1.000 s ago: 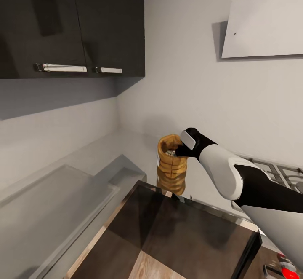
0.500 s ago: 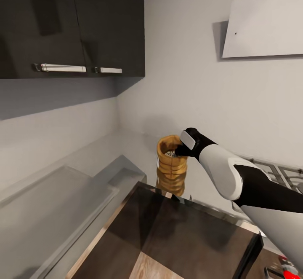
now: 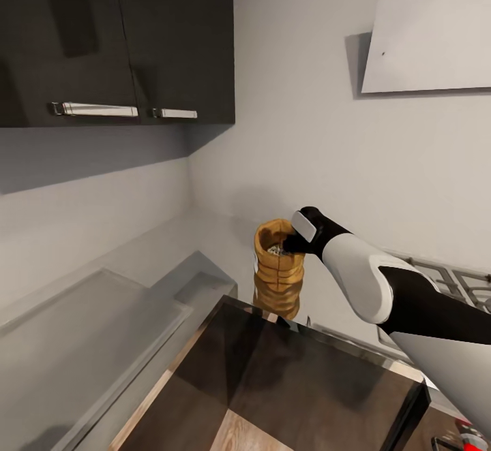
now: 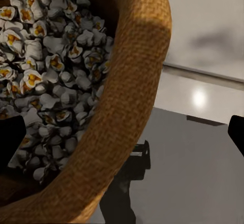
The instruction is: In the kitchen, take the popcorn bag from the countertop, put it into the microwave, and heat it until the popcorn is cooked so the cooked popcorn ends up inside the bag.
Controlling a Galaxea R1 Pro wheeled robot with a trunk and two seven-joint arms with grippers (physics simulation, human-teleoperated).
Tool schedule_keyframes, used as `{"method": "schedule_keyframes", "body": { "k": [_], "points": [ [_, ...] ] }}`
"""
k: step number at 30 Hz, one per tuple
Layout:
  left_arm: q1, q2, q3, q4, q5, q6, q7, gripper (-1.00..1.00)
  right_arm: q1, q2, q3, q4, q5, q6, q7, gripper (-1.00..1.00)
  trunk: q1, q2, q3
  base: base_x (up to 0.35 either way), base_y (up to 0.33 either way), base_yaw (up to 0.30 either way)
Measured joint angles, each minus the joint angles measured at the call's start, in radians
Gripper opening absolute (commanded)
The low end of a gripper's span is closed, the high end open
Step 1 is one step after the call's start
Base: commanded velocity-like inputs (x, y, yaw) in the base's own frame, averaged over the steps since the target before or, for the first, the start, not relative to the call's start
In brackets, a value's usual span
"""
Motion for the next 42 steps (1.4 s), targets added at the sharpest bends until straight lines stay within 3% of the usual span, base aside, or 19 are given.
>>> {"method": "schedule_keyframes", "body": {
  "k": [6,32,42],
  "points": [
    [0.000,0.000,0.000,0.000,0.000,0.000,0.000,1.00,0.000,-0.005,0.000,0.013,-0.076,-0.002,0.006,1.00,0.000,0.000,0.000,0.000,0.000,0.000],
    [0.000,0.000,0.003,0.000,-0.002,0.001,0.000,1.00,0.002,-0.012,0.013,-0.042,-0.077,-0.002,-0.005,1.00,0.000,0.000,0.000,0.054,0.000,0.000],
    [0.000,0.000,0.003,0.000,-0.001,0.001,0.003,1.00,0.002,-0.012,0.012,-0.015,-0.084,0.086,-0.004,1.00,0.000,0.000,0.000,0.000,0.000,0.000]
  ]
}}
